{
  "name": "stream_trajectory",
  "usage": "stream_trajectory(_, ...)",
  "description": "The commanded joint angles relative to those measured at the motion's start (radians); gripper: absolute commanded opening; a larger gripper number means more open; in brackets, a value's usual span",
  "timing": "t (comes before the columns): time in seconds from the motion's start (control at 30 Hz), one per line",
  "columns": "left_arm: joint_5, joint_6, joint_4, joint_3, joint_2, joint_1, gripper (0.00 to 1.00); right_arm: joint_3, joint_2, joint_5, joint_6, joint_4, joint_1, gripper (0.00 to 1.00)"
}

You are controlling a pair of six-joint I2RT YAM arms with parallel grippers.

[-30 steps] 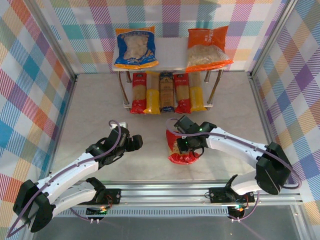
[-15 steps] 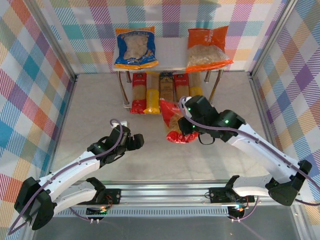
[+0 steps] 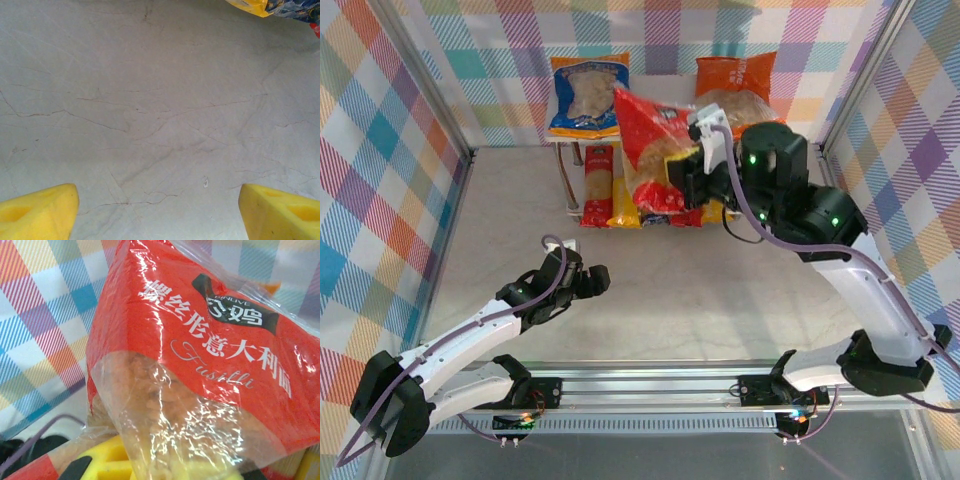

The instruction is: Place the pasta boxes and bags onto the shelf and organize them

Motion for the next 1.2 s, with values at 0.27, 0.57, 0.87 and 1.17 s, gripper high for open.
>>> stream_trajectory(0.27, -0.019, 0.011, -0.021, 0.016, -0.049, 0.010, 0.83, 0.481, 0.371, 0.093, -0.308, 0.230, -0.082, 0.00)
stream_trajectory(0.57, -0.032, 0.023, -0.048, 0.011, -0.069, 0.018, 0.84, 0.676, 0.554, 0.113, -0.309, 0.261, -0.199, 0.00)
stream_trajectory(0.87, -0.037, 0.024, -0.052, 0.009, -0.073, 0.025, 0.84, 0.705, 0.655, 0.048, -0.292, 0.276, -0.286, 0.00)
stream_trajectory(1.17, -0.042, 0.024, -0.060, 0.003, -0.078, 0.032, 0.84, 0.719, 0.732, 0.074, -0.319, 0.284, -0.314, 0.00)
